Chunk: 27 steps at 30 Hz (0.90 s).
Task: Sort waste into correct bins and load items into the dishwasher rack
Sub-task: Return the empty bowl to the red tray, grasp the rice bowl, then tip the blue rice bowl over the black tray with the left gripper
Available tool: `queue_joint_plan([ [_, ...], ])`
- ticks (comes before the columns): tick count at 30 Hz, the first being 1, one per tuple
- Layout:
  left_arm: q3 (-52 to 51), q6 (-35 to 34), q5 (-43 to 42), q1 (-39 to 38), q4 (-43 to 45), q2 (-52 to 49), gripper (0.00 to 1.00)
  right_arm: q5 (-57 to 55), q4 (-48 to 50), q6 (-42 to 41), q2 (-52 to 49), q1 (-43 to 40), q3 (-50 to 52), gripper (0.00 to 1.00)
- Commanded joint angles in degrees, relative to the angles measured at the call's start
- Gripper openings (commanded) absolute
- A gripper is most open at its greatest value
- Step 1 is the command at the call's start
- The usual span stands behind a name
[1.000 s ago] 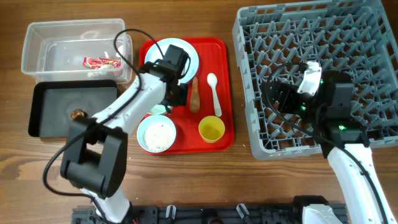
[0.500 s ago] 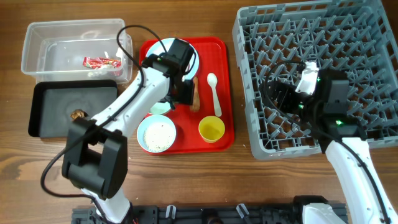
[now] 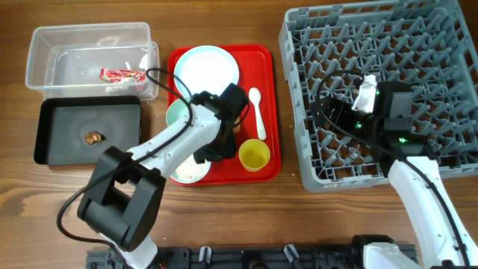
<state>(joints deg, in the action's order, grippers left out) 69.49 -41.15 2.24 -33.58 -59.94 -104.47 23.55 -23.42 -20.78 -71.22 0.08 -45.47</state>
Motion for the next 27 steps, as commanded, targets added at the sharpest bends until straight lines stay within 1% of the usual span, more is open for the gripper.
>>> queue_joint_plan([
  [1, -4.55, -4.52, 4.94, 0.44, 4.39, 0.63, 0.50, 0.07, 0.00, -0.20, -1.20, 0.31, -1.27, 1.00],
  [2, -5.22, -4.52, 4.92, 0.42, 5.57, 0.63, 0.45, 0.04, -0.02, -0.17, -1.27, 0.31, -1.27, 1.00],
  [4, -6.71, -4.52, 4.87, 0.24, 7.78, 0.63, 0.27, 0.04, 0.00, -0.20, -1.44, 0.31, -1.27, 1.00],
  [5, -7.23, -4.50, 4.85, 0.15, 8.33, 0.63, 0.14, 0.04, 0.00, -0.17, -1.49, 0.31, -1.27, 1.00],
  [6, -7.34, -4.48, 4.87, 0.09, 8.26, 0.63, 0.08, 0.04, 0.00, -0.17, -1.51, 0.31, -1.27, 1.00],
  [7, -7.34, -4.39, 4.68, -0.09, 8.09, 0.63, 0.04, 0.04, 0.00, -0.17, -1.55, 0.31, -1.27, 1.00],
  [10, -6.99, -4.11, 1.81, 0.00, 8.09, 0.90, 0.04, 0.04, 0.04, -0.20, -1.55, 0.31, -1.27, 1.00],
  [13, -5.01, -1.07, -2.84, -0.02, 7.45, 2.73, 0.04, 0.04, 0.04, -0.22, -1.55, 0.31, -1.27, 0.99],
  [18, -0.13, -0.55, -4.42, -0.04, 4.28, 9.14, 0.04, 0.04, 0.00, -0.22, -1.55, 0.31, -1.27, 1.00],
  [20, 0.72, 2.25, -5.97, -0.07, 4.20, 12.48, 0.04, 0.04, 0.02, -0.20, -1.55, 0.31, -1.27, 1.00],
  [22, 0.92, 3.54, -6.08, -0.04, 4.15, 15.76, 0.04, 0.04, 0.04, -0.20, -1.55, 0.31, -1.27, 1.00],
  [24, 0.92, 5.81, -6.10, 1.70, 3.67, 20.44, 0.04, 0.04, 0.02, -0.20, -1.55, 0.31, -1.27, 1.00],
  [27, 0.92, 13.84, -9.77, 7.93, 2.43, 26.71, 0.04, 0.04, 0.02, -0.20, -1.55, 0.31, -1.27, 1.00],
])
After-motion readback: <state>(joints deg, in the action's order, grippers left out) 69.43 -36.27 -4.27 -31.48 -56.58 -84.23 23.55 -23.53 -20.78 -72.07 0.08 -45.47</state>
